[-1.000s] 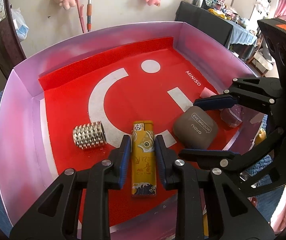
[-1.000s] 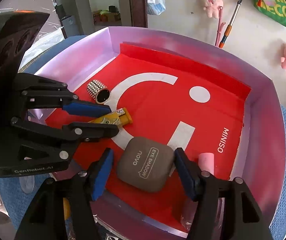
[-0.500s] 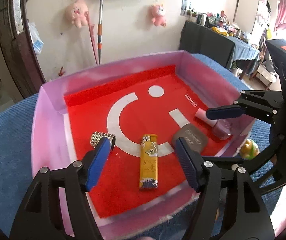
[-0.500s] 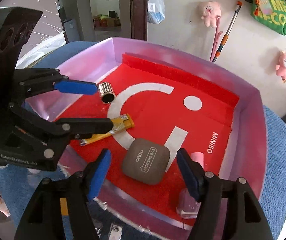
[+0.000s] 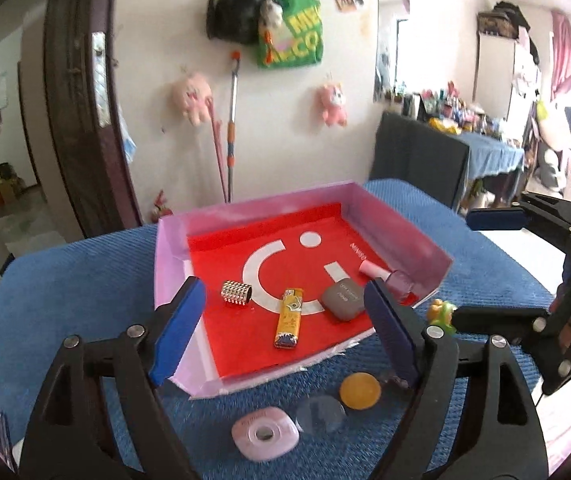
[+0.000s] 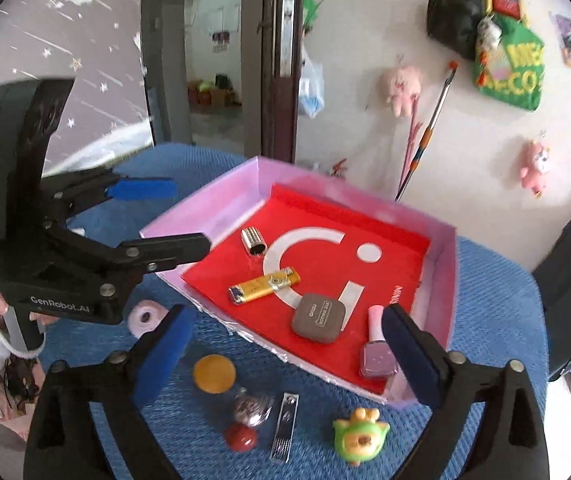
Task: Organize rigid objects
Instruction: 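Lift both open grippers up and away from the box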
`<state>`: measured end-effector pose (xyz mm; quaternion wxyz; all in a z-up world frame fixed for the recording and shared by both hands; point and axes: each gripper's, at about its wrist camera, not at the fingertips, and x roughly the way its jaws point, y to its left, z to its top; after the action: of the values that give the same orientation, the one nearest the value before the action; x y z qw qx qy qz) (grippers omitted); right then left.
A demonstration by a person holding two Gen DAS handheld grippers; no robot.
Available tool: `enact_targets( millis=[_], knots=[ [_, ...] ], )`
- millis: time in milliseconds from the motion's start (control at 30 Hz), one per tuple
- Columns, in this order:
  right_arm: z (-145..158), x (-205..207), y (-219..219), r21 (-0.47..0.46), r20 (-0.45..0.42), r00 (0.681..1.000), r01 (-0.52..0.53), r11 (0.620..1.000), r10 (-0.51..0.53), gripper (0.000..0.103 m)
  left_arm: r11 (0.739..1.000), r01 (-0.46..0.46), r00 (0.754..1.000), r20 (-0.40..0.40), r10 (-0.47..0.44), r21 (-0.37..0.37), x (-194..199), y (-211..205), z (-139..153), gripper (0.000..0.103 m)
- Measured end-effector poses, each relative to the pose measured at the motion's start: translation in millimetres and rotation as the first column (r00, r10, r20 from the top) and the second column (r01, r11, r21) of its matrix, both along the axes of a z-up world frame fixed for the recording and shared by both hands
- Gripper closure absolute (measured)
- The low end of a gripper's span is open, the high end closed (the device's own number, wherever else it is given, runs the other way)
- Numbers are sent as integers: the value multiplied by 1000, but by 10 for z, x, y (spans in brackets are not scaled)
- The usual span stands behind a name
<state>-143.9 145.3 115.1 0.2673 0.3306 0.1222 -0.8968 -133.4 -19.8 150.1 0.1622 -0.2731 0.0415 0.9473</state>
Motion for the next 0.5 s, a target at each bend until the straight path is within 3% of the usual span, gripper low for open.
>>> enact_targets(
  millis=[233, 500],
  knots=[
    [265, 457, 155, -81, -87, 992, 84, 993, -91, 0, 996, -79, 994, -71, 80, 29, 451, -100, 53, 16],
    [238, 963, 312, -122, -186, 958, 199, 972, -219, 0, 988, -135, 982, -123, 143, 67, 901, -114, -72, 10]
  ],
)
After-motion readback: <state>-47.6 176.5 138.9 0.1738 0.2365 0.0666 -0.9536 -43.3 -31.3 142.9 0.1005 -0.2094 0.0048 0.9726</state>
